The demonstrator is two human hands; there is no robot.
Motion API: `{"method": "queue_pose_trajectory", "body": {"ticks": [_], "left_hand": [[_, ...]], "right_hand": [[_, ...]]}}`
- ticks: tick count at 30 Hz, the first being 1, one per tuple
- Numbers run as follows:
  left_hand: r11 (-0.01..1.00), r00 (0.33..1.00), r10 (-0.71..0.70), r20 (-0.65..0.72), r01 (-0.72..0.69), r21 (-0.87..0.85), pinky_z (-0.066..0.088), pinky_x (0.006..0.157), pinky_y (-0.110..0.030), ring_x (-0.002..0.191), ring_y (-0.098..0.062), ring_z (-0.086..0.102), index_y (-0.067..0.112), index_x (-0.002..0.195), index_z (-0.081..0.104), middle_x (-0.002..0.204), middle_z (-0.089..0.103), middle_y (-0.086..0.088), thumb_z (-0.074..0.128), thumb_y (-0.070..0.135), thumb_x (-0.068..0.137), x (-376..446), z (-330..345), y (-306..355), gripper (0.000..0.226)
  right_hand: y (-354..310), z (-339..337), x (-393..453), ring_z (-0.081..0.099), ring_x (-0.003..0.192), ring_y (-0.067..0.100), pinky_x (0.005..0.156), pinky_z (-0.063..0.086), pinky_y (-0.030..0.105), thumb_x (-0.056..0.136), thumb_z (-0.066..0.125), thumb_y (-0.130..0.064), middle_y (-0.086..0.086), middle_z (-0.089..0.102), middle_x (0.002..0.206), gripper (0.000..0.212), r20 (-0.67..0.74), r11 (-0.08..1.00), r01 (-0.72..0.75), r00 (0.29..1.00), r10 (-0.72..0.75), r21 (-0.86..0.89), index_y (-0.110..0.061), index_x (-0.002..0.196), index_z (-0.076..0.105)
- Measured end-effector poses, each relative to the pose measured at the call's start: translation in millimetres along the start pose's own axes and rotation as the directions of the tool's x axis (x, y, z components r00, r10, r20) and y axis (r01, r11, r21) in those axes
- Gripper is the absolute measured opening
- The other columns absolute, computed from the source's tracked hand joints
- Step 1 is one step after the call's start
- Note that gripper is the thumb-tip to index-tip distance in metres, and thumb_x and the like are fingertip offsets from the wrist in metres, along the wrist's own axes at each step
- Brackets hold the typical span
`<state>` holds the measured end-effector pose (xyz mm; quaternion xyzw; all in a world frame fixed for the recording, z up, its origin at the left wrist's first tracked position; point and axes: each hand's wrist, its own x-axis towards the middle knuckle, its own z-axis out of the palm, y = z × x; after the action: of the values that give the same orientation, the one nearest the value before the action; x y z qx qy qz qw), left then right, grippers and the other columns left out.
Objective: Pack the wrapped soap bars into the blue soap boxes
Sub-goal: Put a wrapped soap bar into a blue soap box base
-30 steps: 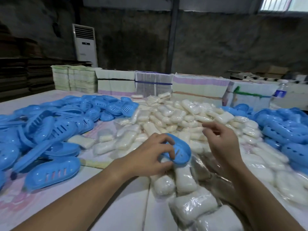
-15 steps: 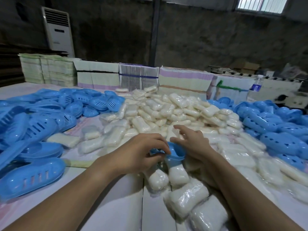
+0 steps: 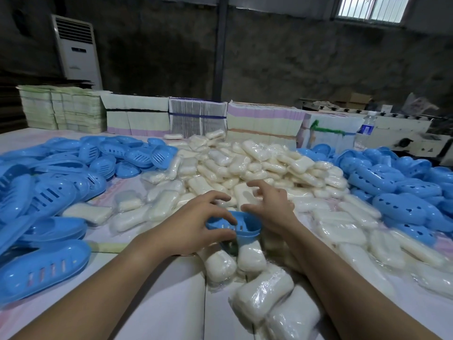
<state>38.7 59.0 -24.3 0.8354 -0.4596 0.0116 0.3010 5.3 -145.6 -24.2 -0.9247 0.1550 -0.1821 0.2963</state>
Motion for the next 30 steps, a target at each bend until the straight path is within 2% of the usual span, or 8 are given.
{"method": "queue_pose_trajectory", "body": {"ticks": [2, 4, 8, 11, 16, 21, 25, 30], "left_hand": [[1.0, 1.0, -0.011, -0.013, 0.012, 0.021, 0.031, 0.099, -0.007, 0.121, 0.006, 0.042, 0.036, 0.117, 0.07, 0.136, 0.044, 0.019, 0.078, 0.045, 0.081, 2, 1, 0, 0.038], [1.0, 0.999, -0.016, -0.052, 0.016, 0.013, 0.03, 0.094, -0.001, 0.115, 0.008, 0.044, 0.035, 0.124, 0.066, 0.129, 0.049, 0.019, 0.082, 0.045, 0.077, 3, 3, 0, 0.051], [0.994, 0.99, -0.085, -0.114, 0.075, -0.084, 0.045, 0.088, -0.014, 0.104, 0.009, 0.054, 0.042, 0.122, 0.06, 0.115, 0.059, 0.022, 0.085, 0.049, 0.07, 5, 7, -2, 0.057], [0.977, 0.983, -0.13, -0.129, 0.105, -0.187, 0.051, 0.091, -0.021, 0.106, 0.008, 0.056, 0.051, 0.11, 0.057, 0.114, 0.061, 0.018, 0.09, 0.047, 0.064, 6, 9, -3, 0.056], [0.935, 0.985, -0.154, -0.083, 0.118, -0.334, 0.056, 0.094, -0.035, 0.103, -0.001, 0.065, 0.041, 0.114, 0.063, 0.114, 0.066, 0.014, 0.091, 0.04, 0.054, 5, 8, -7, 0.066], [0.938, 0.975, -0.185, -0.12, 0.138, -0.319, 0.058, 0.089, -0.032, 0.094, 0.0, 0.068, 0.039, 0.114, 0.061, 0.109, 0.066, 0.018, 0.095, 0.034, 0.054, 7, 12, -9, 0.069], [0.939, 0.955, -0.228, -0.189, 0.165, -0.303, 0.056, 0.079, -0.023, 0.087, 0.008, 0.063, 0.05, 0.106, 0.052, 0.1, 0.064, 0.021, 0.093, 0.05, 0.049, 8, 16, -6, 0.071], [0.949, 0.945, -0.244, -0.219, 0.187, -0.254, 0.049, 0.074, -0.009, 0.09, 0.01, 0.061, 0.044, 0.111, 0.055, 0.097, 0.066, 0.022, 0.093, 0.048, 0.051, 8, 21, -7, 0.072]], "right_hand": [[-2, 0, -1, 0.048, 0.123, 0.018, 0.097, 0.037, 0.041, 0.073, 0.07, -0.012, -0.015, 0.059, 0.101, 0.049, -0.07, 0.993, 0.052, 0.997, -0.045, 0.11, -0.041, 0.11, 0.055], [-3, 1, -1, 0.05, 0.121, 0.017, 0.1, 0.038, 0.046, 0.072, 0.068, -0.008, -0.016, 0.06, 0.101, 0.051, -0.072, 0.993, 0.059, 0.996, -0.051, 0.105, -0.04, 0.109, 0.055], [1, 0, 2, 0.051, 0.117, 0.02, 0.1, 0.037, 0.043, 0.076, 0.076, -0.035, -0.012, 0.058, 0.102, 0.054, 0.019, 0.999, -0.029, 0.999, 0.029, 0.023, -0.038, 0.124, 0.051], [1, 2, 2, 0.053, 0.107, 0.017, 0.086, 0.032, 0.037, 0.072, 0.077, -0.03, -0.018, 0.058, 0.088, 0.043, -0.047, 0.999, 0.001, 0.999, 0.001, 0.044, -0.041, 0.103, 0.049], [3, -2, -3, 0.053, 0.085, 0.01, 0.091, 0.041, 0.041, 0.071, 0.07, -0.017, -0.015, 0.057, 0.086, 0.041, -0.169, 0.988, 0.147, 0.976, -0.14, 0.034, -0.035, 0.103, 0.053], [3, -30, -17, 0.059, 0.082, 0.007, 0.073, 0.052, 0.037, 0.068, 0.07, 0.001, -0.014, 0.062, 0.087, 0.039, -0.278, 0.92, 0.378, 0.899, -0.338, 0.104, -0.024, 0.097, 0.066], [6, -40, -31, 0.062, 0.078, 0.021, 0.067, 0.051, 0.042, 0.06, 0.073, 0.013, 0.001, 0.067, 0.084, 0.033, -0.186, 0.753, 0.658, 0.744, -0.642, 0.03, -0.009, 0.085, 0.071], [5, -31, -38, 0.064, 0.091, 0.015, 0.079, 0.051, 0.025, 0.074, 0.071, 0.011, -0.002, 0.068, 0.095, 0.031, 0.119, 0.802, 0.522, 0.812, -0.572, 0.289, -0.013, 0.094, 0.074]]}}
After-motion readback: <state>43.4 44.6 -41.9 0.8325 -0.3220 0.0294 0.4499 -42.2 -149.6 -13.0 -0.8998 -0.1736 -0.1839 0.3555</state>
